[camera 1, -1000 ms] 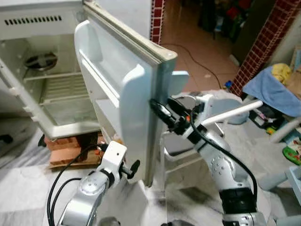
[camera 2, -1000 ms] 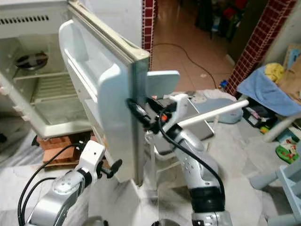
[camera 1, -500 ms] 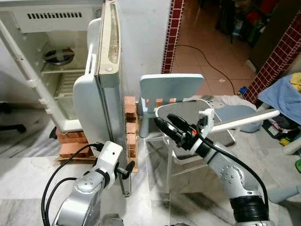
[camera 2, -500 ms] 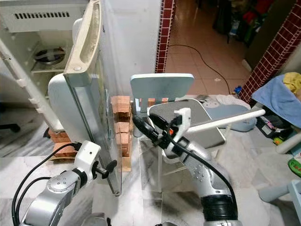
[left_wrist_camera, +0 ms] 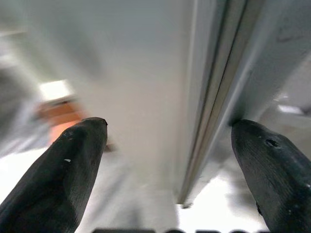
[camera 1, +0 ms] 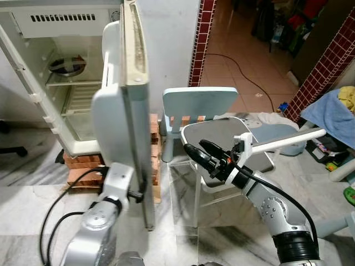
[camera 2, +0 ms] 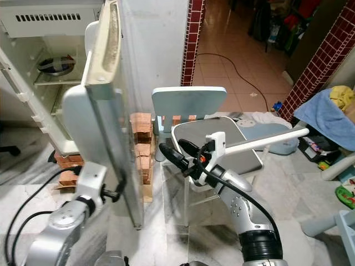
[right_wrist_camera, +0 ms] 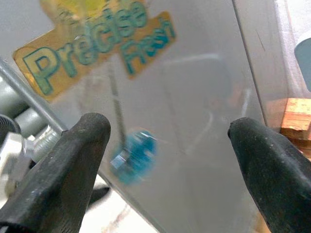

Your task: Restocking fridge

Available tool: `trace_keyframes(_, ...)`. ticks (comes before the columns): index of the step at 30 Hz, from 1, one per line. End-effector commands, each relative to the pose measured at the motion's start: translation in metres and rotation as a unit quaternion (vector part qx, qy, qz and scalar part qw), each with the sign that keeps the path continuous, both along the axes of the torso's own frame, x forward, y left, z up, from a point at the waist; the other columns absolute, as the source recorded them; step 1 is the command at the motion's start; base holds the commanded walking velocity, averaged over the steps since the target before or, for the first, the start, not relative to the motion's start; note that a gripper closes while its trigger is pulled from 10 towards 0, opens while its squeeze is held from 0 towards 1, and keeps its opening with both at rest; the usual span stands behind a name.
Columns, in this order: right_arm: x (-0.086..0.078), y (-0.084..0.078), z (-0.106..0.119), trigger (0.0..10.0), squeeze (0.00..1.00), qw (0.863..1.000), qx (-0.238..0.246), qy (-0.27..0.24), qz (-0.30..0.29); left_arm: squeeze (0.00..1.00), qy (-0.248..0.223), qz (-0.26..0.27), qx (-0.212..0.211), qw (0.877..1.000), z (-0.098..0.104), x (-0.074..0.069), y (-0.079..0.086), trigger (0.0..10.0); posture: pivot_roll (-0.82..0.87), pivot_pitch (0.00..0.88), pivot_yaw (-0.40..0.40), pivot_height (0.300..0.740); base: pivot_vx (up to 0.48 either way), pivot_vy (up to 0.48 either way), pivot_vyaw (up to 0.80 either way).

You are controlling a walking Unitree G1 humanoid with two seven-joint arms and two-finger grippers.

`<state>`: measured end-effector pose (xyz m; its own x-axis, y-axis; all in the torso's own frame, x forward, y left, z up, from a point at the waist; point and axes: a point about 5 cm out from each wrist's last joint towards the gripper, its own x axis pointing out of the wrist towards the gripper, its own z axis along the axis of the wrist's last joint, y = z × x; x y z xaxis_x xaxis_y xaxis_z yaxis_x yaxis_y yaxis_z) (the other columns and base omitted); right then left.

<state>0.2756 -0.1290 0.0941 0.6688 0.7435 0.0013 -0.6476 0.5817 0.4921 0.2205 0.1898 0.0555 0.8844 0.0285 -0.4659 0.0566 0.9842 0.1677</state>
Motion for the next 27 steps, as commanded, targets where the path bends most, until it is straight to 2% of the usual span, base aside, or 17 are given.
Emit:
trace_keyframes(1,0.001,0.000,0.001,10.0,0.00,1.000,-0.011,-0.008,0.009,0.00,-0.043,0.143,0.085,0.985,0.017,0.003,0.060,10.0,0.17,0.000,-0.103,0.740,0.000,0.000,0.00)
trace_keyframes(3,0.001,0.000,0.000,10.0,0.00,1.000,-0.016,-0.010,0.010,0.00,-0.047,0.160,0.094,0.982,0.017,0.000,0.065,10.0,0.17,0.000,-0.105,0.740,0.000,0.000,0.00)
trace_keyframes(7,0.001,-0.001,-0.002,10.0,0.00,1.000,-0.022,-0.010,0.009,0.00,-0.068,0.173,0.107,0.977,0.020,-0.004,0.066,10.0,0.18,0.000,-0.108,0.740,0.000,0.000,0.00)
trace_keyframes(10,0.000,-0.002,-0.007,10.0,0.00,0.999,-0.036,-0.010,0.007,0.00,-0.092,0.160,0.109,0.977,0.023,-0.007,0.056,10.0,0.18,0.000,-0.109,0.740,0.000,0.000,0.00)
trace_keyframes(11,0.001,-0.001,-0.009,10.0,0.00,0.999,-0.047,-0.015,0.000,0.00,-0.101,0.148,0.098,0.979,0.022,-0.006,0.047,10.0,0.18,0.000,-0.110,0.740,0.000,0.000,0.00)
trace_keyframes(15,0.003,-0.001,-0.010,10.0,0.00,0.998,-0.054,-0.017,-0.018,0.00,-0.117,0.128,0.085,0.981,0.021,-0.002,0.036,10.0,0.18,0.000,-0.110,0.740,0.000,0.000,0.00)
trace_keyframes(18,0.006,-0.003,-0.011,10.0,0.00,0.996,-0.065,-0.023,-0.049,0.00,-0.129,0.105,0.095,0.981,0.022,0.001,0.030,10.0,0.17,0.000,-0.106,0.740,0.000,0.000,0.00)
trace_keyframes(21,0.008,-0.004,-0.011,10.0,0.00,0.995,-0.072,-0.029,-0.069,0.00,-0.135,0.095,0.082,0.983,0.022,0.003,0.027,10.0,0.17,0.000,-0.101,0.740,0.000,0.456,0.00)
trace_keyframes(22,0.011,-0.006,-0.009,10.0,0.00,0.992,-0.077,-0.036,-0.097,0.00,-0.142,0.087,0.082,0.983,0.024,0.005,0.026,10.0,0.16,0.000,-0.097,0.740,0.000,0.480,0.00)
trace_keyframes(24,0.014,-0.006,-0.006,10.0,0.00,0.989,-0.078,-0.042,-0.116,0.00,-0.149,0.079,0.083,0.982,0.025,0.007,0.025,10.0,0.16,0.000,-0.096,0.740,0.000,0.480,0.00)
trace_keyframes(27,0.020,-0.007,0.000,10.0,0.00,0.978,-0.089,-0.057,-0.178,0.00,-0.189,0.039,0.070,0.979,0.032,0.014,0.017,10.0,0.15,0.000,-0.099,0.740,0.000,0.480,0.00)
